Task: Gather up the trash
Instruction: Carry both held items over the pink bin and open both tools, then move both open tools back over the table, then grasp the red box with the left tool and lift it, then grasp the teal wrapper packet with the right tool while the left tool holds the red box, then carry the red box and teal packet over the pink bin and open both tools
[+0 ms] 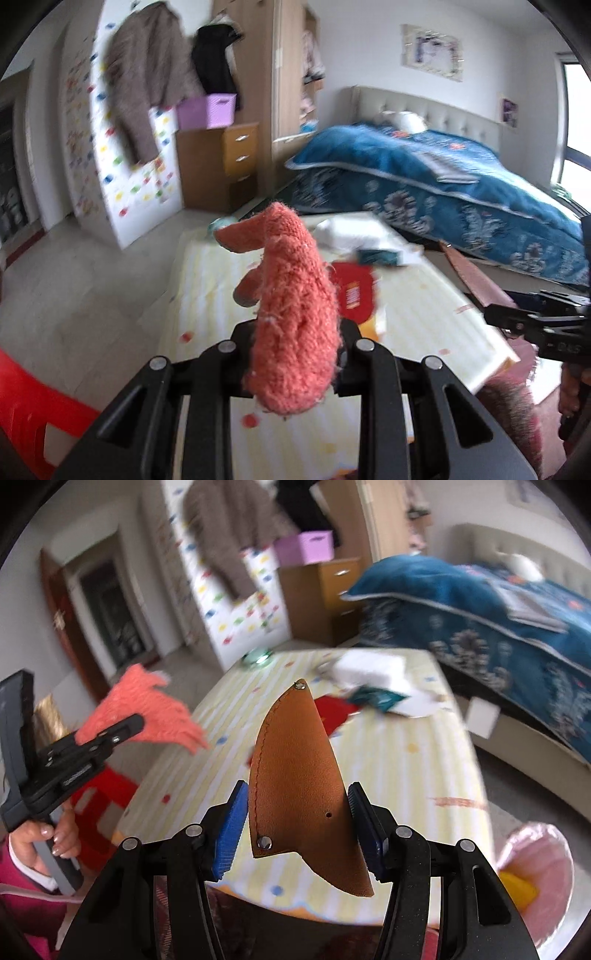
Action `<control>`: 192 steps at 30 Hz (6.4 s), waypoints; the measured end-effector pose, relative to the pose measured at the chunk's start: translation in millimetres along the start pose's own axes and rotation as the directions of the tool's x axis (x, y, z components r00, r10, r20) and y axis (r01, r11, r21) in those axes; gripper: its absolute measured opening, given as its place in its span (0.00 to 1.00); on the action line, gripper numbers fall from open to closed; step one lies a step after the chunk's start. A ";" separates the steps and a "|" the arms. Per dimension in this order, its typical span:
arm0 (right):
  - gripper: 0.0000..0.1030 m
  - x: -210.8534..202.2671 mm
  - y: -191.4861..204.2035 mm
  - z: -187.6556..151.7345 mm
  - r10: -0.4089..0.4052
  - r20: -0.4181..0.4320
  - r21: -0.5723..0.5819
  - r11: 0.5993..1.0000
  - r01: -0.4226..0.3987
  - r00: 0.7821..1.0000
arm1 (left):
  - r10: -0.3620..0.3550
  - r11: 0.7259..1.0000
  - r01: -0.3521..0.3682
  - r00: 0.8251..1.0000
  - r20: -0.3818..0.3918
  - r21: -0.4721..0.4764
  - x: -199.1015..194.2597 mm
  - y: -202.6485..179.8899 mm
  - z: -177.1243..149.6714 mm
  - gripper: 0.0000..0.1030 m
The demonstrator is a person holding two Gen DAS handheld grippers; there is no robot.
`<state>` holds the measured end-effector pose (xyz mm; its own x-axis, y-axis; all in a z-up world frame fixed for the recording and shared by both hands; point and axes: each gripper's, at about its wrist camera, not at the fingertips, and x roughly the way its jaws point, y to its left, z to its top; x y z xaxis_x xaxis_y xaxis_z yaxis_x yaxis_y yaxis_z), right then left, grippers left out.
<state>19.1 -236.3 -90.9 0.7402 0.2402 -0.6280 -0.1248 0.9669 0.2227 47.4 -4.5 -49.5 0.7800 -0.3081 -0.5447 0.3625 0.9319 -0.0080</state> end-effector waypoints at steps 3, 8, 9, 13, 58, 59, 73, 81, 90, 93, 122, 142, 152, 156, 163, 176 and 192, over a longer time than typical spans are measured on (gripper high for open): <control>0.54 -10.5 -12.4 -3.6 -0.020 0.012 0.031 0.999 0.020 1.000 | -0.048 0.996 0.047 0.999 0.018 0.077 -2.5 -35.2 10.3 0.23; 0.54 -35.7 -52.3 -12.2 -0.080 0.036 0.112 0.991 0.075 0.996 | -0.119 0.961 0.110 0.993 0.021 0.252 2.1 -107.9 16.0 0.23; 0.54 -42.8 -63.7 -15.7 -0.105 0.043 0.136 0.986 0.098 0.994 | -0.135 0.952 0.124 0.991 0.019 0.278 3.0 -119.3 15.4 0.23; 0.54 -73.6 -92.4 -29.9 -0.191 0.067 0.190 0.966 0.176 0.979 | -0.226 0.907 0.213 0.974 -0.007 0.363 11.8 -172.6 12.5 0.23; 0.65 -122.8 -198.5 -90.3 -0.376 -0.025 0.371 0.857 0.358 0.926 | -0.234 0.930 0.275 0.954 -0.185 0.243 82.2 -225.4 -6.9 0.77; 0.65 -119.4 -190.7 -86.8 -0.368 -0.027 0.359 0.864 0.353 0.929 | -0.225 0.935 0.266 0.957 -0.185 0.235 80.4 -218.0 -8.2 0.78; 0.65 -39.6 -89.7 -33.9 -0.270 -0.075 0.098 0.956 0.276 0.960 | -0.034 0.998 0.045 0.982 -0.186 0.054 69.6 -85.1 -26.4 0.93; 0.65 3.4 -67.6 -10.1 -0.228 -0.079 0.040 0.972 0.232 0.970 | 0.021 1.000 -0.019 0.971 -0.237 0.010 93.6 -42.6 -20.7 0.93; 0.65 40.5 -64.1 10.5 -0.195 -0.093 0.030 0.980 0.198 0.976 | -0.014 1.000 0.021 0.949 -0.314 0.021 146.1 -49.2 -17.9 0.93; 0.64 47.9 -68.6 10.1 -0.187 -0.101 0.035 0.981 0.191 0.977 | -0.023 0.999 0.032 0.938 -0.345 0.020 165.9 -51.6 -17.2 0.93; 0.62 48.2 -58.8 20.6 -0.169 -0.091 -0.007 0.986 0.170 0.981 | 0.017 0.998 -0.030 0.975 -0.221 -0.056 100.9 -9.6 -1.2 0.71; 0.52 167.9 -76.9 98.1 -0.107 -0.121 0.002 0.994 0.108 0.987 | 0.078 0.994 -0.092 0.977 -0.197 -0.064 171.0 12.9 36.7 0.71; 0.52 186.9 -76.5 94.0 -0.049 -0.177 -0.024 0.999 0.045 0.983 | 0.070 0.994 -0.088 0.969 -0.236 -0.065 181.5 12.8 24.4 0.71; 0.26 178.0 -68.5 86.8 -0.009 -0.188 -0.030 1.000 0.004 0.982 | 0.071 0.993 -0.091 0.969 -0.236 -0.074 170.1 13.0 20.4 0.71; 0.05 146.6 -46.9 66.7 0.031 -0.173 -0.055 0.998 -0.041 0.984 | 0.073 0.991 -0.098 0.968 -0.239 -0.094 137.6 13.1 6.9 0.71; 0.04 58.3 -27.8 32.7 -0.023 -0.050 -0.040 0.999 0.021 0.998 | 0.021 0.998 -0.030 0.990 -0.138 -0.063 61.7 -20.6 6.7 0.71; 0.04 -38.7 -103.3 -24.4 -0.216 0.010 0.150 0.966 0.212 0.976 | -0.208 0.959 0.238 0.960 -0.186 0.156 65.6 -164.9 -1.7 0.71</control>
<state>-12.8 -343.4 -107.9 0.7566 0.0250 -0.6534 0.1351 0.9717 0.1936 37.9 -178.1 -85.4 0.5789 -0.4542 -0.6772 0.6124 0.7905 -0.0067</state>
